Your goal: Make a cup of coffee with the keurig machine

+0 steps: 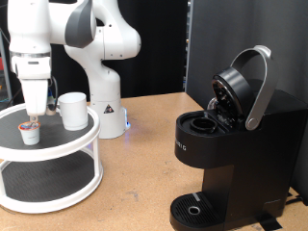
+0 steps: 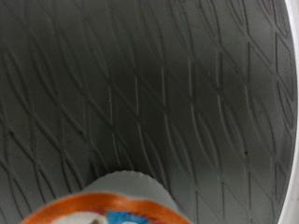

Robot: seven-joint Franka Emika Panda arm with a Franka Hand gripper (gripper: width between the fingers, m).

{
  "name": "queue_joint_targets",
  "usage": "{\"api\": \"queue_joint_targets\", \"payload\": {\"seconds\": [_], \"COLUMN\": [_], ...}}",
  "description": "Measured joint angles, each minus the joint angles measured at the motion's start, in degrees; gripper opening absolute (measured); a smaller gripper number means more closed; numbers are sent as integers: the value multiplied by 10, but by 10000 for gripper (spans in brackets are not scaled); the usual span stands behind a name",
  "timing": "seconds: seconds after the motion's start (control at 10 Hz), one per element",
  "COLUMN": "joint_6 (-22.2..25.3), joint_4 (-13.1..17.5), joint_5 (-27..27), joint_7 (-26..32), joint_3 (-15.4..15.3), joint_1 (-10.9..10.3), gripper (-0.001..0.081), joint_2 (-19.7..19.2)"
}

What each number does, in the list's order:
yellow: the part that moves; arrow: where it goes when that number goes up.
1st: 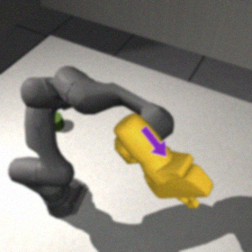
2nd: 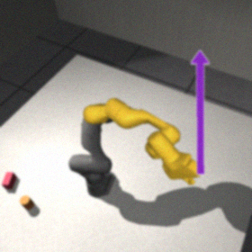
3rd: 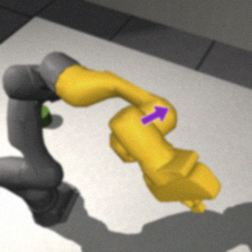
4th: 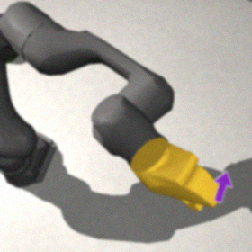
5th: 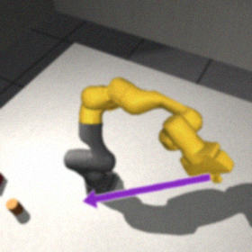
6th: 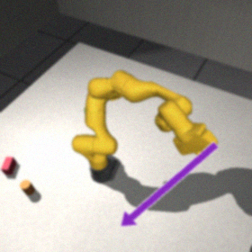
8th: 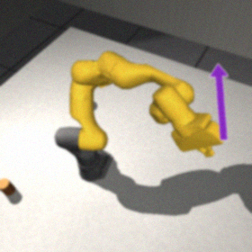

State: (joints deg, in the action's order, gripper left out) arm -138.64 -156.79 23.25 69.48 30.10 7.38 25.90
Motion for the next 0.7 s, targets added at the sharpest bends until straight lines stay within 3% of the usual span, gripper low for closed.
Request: {"api": "queue_joint_targets", "payload": {"seconds": [0.3,0.7], "joint_6": [-3,-5], "joint_4": [-1,-1], "joint_5": [0,0], "joint_7": [0,1], "joint_3": [4,9], "joint_1": [0,0], "gripper": [5,2], "joint_2": [0,0]}}
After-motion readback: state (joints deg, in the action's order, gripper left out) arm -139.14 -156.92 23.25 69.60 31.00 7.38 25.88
